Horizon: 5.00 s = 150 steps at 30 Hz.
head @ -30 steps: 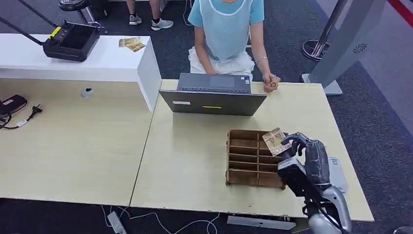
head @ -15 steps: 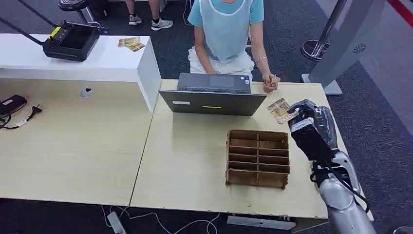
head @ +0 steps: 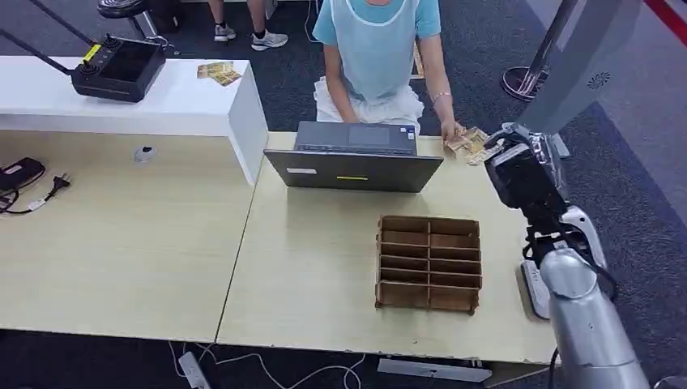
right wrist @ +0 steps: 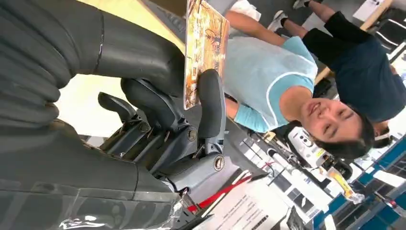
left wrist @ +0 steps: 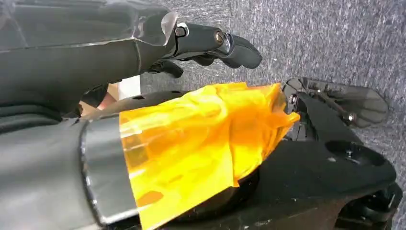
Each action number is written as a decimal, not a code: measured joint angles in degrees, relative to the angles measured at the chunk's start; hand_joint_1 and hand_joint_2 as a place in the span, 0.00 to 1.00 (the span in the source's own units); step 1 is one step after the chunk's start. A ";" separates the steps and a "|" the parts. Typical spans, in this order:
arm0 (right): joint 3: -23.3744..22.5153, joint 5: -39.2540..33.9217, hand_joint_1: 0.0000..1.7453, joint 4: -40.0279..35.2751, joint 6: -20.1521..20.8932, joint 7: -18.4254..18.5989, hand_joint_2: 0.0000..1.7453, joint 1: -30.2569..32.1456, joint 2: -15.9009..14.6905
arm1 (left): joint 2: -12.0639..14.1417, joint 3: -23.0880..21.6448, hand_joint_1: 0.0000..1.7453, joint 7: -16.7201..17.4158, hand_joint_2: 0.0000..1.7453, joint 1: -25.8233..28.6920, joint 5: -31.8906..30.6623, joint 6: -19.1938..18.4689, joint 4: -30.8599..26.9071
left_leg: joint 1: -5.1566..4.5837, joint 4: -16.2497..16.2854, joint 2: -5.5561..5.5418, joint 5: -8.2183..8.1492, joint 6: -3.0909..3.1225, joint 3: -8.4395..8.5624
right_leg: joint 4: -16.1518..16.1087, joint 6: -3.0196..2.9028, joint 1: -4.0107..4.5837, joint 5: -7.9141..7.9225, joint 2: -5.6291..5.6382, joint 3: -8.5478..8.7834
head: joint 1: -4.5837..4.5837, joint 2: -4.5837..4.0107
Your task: Pass the card to the sensor for recognition and then transmit it.
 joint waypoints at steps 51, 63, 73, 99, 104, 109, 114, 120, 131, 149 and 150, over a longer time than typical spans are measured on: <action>4.46 -3.04 1.00 50.22 2.40 11.76 1.00 -35.89 1.84 | 0.66 -2.27 0.00 1.07 0.00 0.08 -4.59 -1.57 0.24 | 0.00 0.03 -0.03 0.07 -0.04 0.01 | 0.03 0.01 0.00 0.05 -0.01 -0.01 | 0.00 0.00; 4.46 -2.12 0.00 52.04 1.73 11.85 1.00 -36.07 1.84 | 0.59 -2.73 0.00 1.09 0.00 0.09 -5.11 -1.05 0.55 | 0.00 0.03 -0.02 0.07 -0.04 0.02 | 0.02 0.01 0.00 0.06 0.00 -0.01 | 0.00 0.00; 4.41 -1.97 0.00 52.28 1.14 11.26 1.00 -36.08 1.38 | 0.20 -3.08 0.00 1.09 0.00 0.10 -5.66 -0.81 0.55 | 0.00 0.04 -0.02 0.07 -0.04 0.04 | 0.01 -0.02 0.00 0.07 0.01 -0.01 | 0.00 0.00; -3.17 -4.97 0.00 26.93 -2.06 7.77 1.00 -22.78 -5.62 | 0.00 -3.08 0.00 1.07 0.00 0.16 -4.72 1.07 0.57 | 0.01 0.05 -0.03 0.06 -0.03 0.04 | 0.01 -0.02 0.01 0.08 -0.01 -0.01 | 0.00 0.00; -6.97 -14.00 0.00 17.80 -1.18 5.21 1.00 -14.94 -5.77 | -0.02 -3.08 0.00 0.66 0.00 0.17 -4.00 1.57 0.57 | 0.01 0.04 -0.03 0.05 -0.03 0.03 | -0.01 -0.02 0.01 0.07 -0.01 -0.02 | 0.00 0.00; -9.99 -20.60 0.00 8.16 -0.37 2.89 1.00 -5.29 -6.01 | -0.15 -2.86 0.00 0.57 0.00 0.19 -3.21 2.40 0.57 | 0.01 0.03 -0.05 0.03 -0.01 0.01 | -0.02 0.01 0.01 0.04 -0.02 -0.02 | 0.00 0.00; -12.35 -24.30 0.00 -0.87 -0.76 0.31 1.00 4.90 -6.01 | -0.17 -2.54 0.00 0.09 0.00 0.22 -2.62 3.04 0.57 | 0.01 0.02 -0.06 -0.01 0.01 -0.01 | -0.02 0.02 0.01 0.02 -0.05 -0.01 | 0.02 0.00; -13.70 -24.72 0.00 -8.51 -3.17 -1.64 1.00 13.85 -4.92 | -0.22 -2.43 0.00 -0.13 0.00 0.22 -2.34 3.10 0.57 | 0.00 0.01 -0.03 -0.01 0.00 -0.01 | -0.01 0.02 0.01 0.01 -0.03 -0.02 | -0.02 0.00; -13.48 -23.97 0.00 -20.79 -7.85 -11.87 0.00 28.75 1.25 | 0.11 -1.31 0.00 -1.31 0.00 0.46 -1.27 -0.74 0.57 | 0.02 -0.04 -0.05 -0.04 -0.03 -0.02 | -0.01 0.02 0.02 -0.06 -0.07 -0.02 | 0.00 0.00; -6.38 -15.74 0.00 -26.91 -8.63 -16.39 0.00 42.65 4.70 | -0.11 2.43 0.00 -3.85 0.00 1.01 1.79 -0.61 0.55 | 0.01 -0.04 -0.01 -0.04 -0.03 0.00 | -0.02 -0.01 0.01 -0.08 -0.03 -0.01 | 0.00 0.00; -6.25 -16.13 0.00 -26.91 -8.46 -16.41 1.00 42.94 4.70 | -0.11 2.58 0.00 -3.93 0.00 1.02 1.77 -0.46 0.55 | 0.01 -0.04 -0.01 -0.04 -0.03 0.01 | -0.02 -0.01 0.01 -0.08 -0.03 0.00 | 0.00 0.00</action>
